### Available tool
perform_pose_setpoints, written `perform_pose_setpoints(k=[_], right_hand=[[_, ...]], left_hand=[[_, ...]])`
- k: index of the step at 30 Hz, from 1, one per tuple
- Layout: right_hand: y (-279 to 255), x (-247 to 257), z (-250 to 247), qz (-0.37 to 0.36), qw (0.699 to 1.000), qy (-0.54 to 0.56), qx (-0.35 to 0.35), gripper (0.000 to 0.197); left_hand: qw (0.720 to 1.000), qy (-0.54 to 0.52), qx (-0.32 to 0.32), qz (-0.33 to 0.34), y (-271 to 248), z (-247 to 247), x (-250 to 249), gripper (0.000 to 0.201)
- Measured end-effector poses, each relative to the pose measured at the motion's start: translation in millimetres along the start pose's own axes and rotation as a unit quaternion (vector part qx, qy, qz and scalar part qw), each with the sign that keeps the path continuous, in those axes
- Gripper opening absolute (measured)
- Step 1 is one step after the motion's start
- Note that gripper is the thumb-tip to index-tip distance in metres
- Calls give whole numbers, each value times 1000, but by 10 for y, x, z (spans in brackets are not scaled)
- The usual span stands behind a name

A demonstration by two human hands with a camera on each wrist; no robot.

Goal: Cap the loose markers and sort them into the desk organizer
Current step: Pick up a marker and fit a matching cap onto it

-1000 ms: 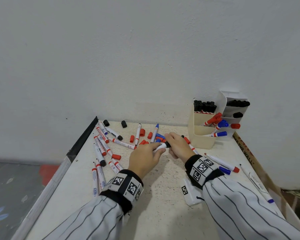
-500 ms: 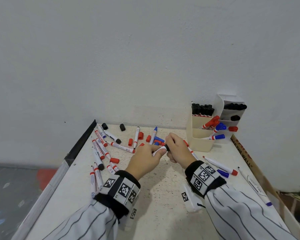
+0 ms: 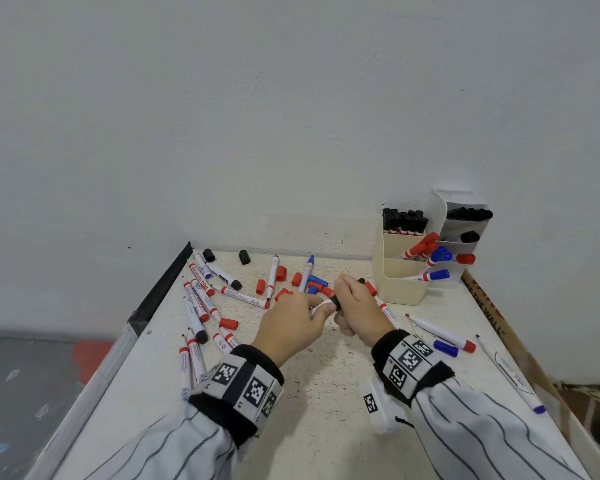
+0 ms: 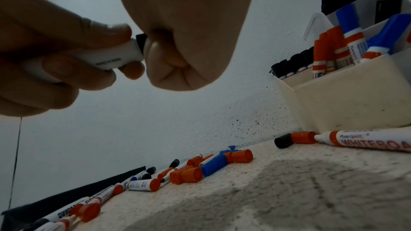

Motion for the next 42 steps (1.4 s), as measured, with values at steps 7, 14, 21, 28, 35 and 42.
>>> perform_pose_setpoints(k=[7, 14, 21, 28, 35, 42], right_hand=[[-36, 20, -6, -43, 999, 21, 12, 29], [-6, -20, 8, -33, 999, 7, 19, 29], [47, -15, -29, -58, 995, -59, 49, 26], [195, 189, -412, -133, 983, -127, -16, 10], [130, 541, -1461, -254, 901, -152, -318, 19], [22, 433, -2195, -293, 818, -247, -428, 24]], left_hand=[[992, -122, 34, -12, 24, -13, -19, 31], [989, -141, 31, -16, 21, 60, 32, 29], [991, -134, 24, -13, 68, 128, 136, 21], [985, -137, 25, -101, 312, 2, 237, 41], [953, 127, 31, -272, 705, 20, 949, 37], [940, 157, 26, -301, 781, 90, 1014, 36]])
Point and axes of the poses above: each hand's wrist, its own y-axis towards the middle knuckle, its own z-axis out of the palm, x = y × z, the point moved 3 cm from there along y, towards the middle knuckle, and after that the axes turned 8 degrees about -z, right-handed, at the moved point
